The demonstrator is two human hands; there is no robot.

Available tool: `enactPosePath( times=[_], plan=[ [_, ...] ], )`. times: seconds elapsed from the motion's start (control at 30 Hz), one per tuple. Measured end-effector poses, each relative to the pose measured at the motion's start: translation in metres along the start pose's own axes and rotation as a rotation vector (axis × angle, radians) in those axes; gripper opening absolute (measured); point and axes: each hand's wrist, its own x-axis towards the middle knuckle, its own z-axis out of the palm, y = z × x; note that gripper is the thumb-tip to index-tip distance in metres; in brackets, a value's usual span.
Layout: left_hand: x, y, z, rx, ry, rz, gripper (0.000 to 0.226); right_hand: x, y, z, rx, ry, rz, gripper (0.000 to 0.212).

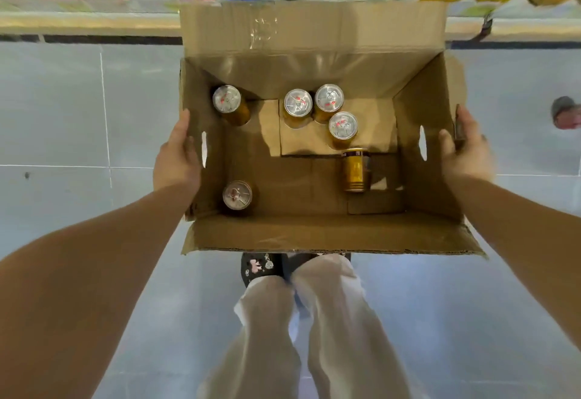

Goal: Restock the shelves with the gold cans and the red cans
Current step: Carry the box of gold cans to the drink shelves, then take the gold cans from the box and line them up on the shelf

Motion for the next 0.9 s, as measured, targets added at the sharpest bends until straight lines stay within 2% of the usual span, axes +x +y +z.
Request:
enactPosePath(
  times=[0.2, 0.3, 0.4, 0.47, 0.53, 0.6, 0.7, 0.8, 0.9],
  plan=[
    [-0.007, -0.012, 0.016, 0.116, -0.056, -0.029, 0.048, 0.002, 0.014, 0.016, -0.01, 0.032, 0.001, 0.05],
    [-0.016, -0.012, 0.019, 0.09, -0.046, -0.048, 0.052, -0.002, 0.013, 0.017, -0.018, 0.073, 0.052, 0.053],
    [-0.021, 0.001, 0.019, 0.234, 0.089, 0.099, 0.065, -0.014, -0.006, 0.015, -0.082, 0.145, -0.025, 0.056],
    [-0.029, 0.017, 0.025, 0.325, 0.049, 0.207, 0.069, -0.027, -0.024, 0.021, -0.085, 0.188, -0.187, 0.057],
    [-0.035, 0.038, 0.037, 0.252, -0.094, 0.366, 0.068, -0.039, -0.046, 0.032, 0.016, 0.122, -0.3, 0.048],
    [-0.035, 0.061, 0.054, 0.17, -0.228, 0.454, 0.063, -0.045, -0.061, 0.045, 0.098, -0.051, -0.295, 0.042],
    [-0.02, 0.094, 0.087, 0.119, -0.326, 0.417, 0.063, -0.055, -0.066, 0.067, 0.17, -0.257, -0.18, 0.05],
    [0.008, 0.12, 0.124, 0.18, -0.337, 0.328, 0.075, -0.054, -0.055, 0.089, 0.161, -0.291, -0.137, 0.054],
    [0.032, 0.129, 0.153, 0.332, -0.259, 0.372, 0.088, -0.037, -0.04, 0.106, 0.181, -0.274, -0.137, 0.065]
  ],
)
